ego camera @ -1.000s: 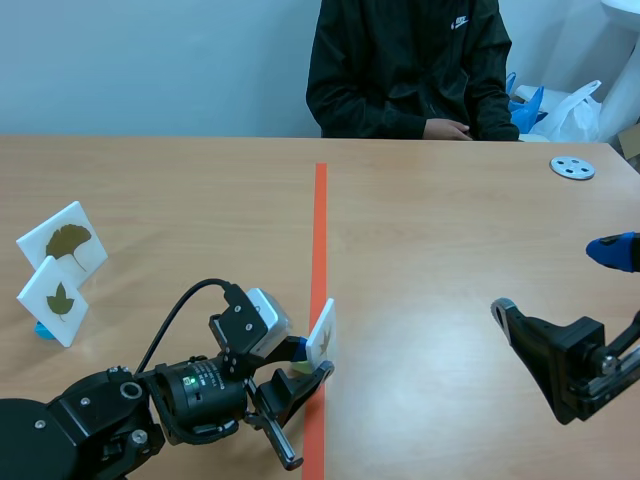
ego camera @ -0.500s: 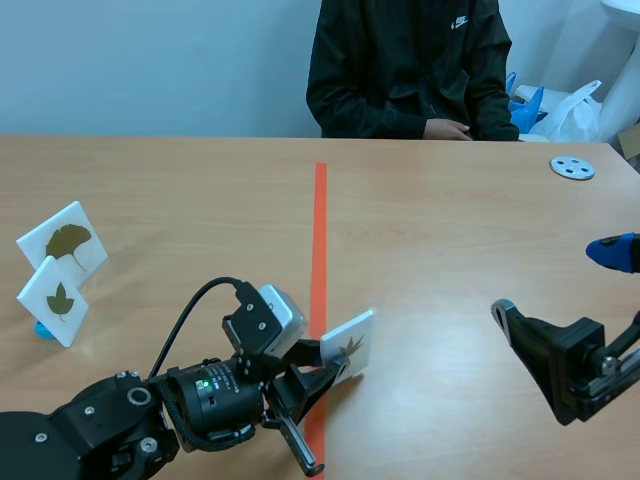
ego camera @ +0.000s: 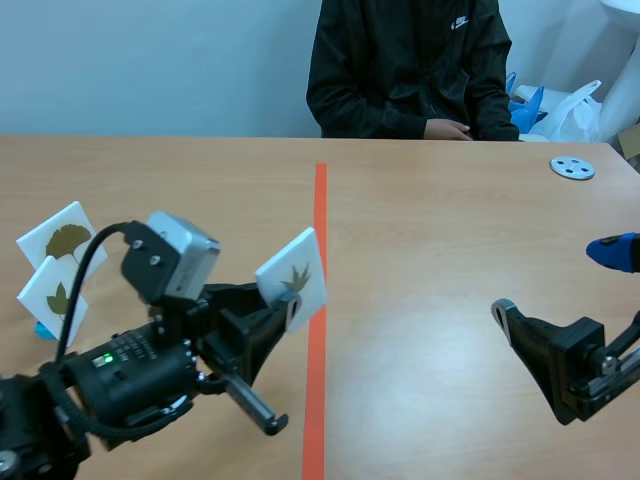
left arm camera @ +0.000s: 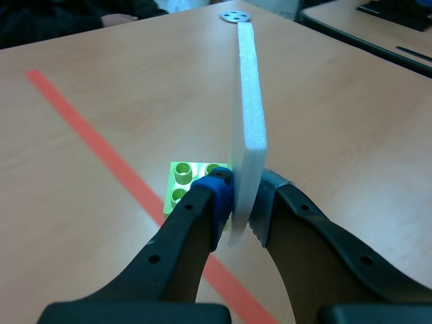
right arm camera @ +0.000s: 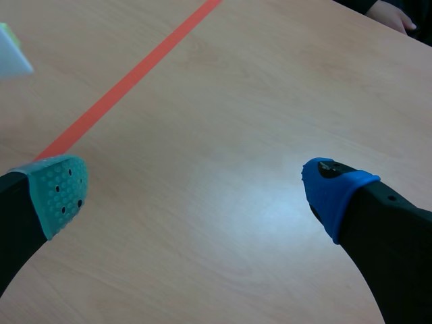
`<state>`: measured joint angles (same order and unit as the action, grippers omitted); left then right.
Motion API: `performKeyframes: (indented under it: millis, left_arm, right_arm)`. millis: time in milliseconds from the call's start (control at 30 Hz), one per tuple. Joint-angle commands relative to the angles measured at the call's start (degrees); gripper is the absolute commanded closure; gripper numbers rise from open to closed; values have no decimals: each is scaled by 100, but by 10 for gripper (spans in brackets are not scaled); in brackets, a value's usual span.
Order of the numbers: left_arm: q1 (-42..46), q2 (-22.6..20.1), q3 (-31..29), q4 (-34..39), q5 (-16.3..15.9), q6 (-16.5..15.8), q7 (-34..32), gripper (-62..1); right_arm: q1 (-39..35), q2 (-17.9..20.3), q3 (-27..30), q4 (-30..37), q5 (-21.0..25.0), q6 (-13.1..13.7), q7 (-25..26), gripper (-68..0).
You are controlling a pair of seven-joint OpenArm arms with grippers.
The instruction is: Sort the leaf by its shape. The table is split by an orange tape line. A compound leaf with several leaflets goes to the left side, a simple leaf with one blade goes to the right side. Return to the home posture when a red brick is placed on the table.
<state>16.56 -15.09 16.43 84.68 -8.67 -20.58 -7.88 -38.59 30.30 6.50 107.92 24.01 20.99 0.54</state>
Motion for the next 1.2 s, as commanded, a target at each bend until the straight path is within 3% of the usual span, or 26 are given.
performKeyframes:
  millis: [0, 200, 733, 867, 1000, 1167]
  left_arm:
    - [186, -17, -179, 39, -125, 15, -37, -44]
    - [892, -2, -964, 308, -601, 11, 22, -44]
    - [1154, 96, -2267, 232, -601, 227, 17, -44]
    - [1062, 111, -2339, -22, -601, 599, -20, -44]
    - [905, 111, -2358, -442, -601, 684, -85, -44]
    - [555, 225, -2448, -979, -619, 1034, -289, -44]
  right_arm:
    - [83, 48, 66, 26, 63, 0, 66, -679]
    - [83, 48, 66, 26, 63, 0, 66, -679]
    - [85, 48, 66, 26, 63, 0, 20, -679]
    - [101, 48, 66, 26, 66, 0, 20, -679]
    - [120, 48, 66, 26, 66, 0, 24, -679]
    - [129, 48, 66, 26, 63, 0, 17, -679]
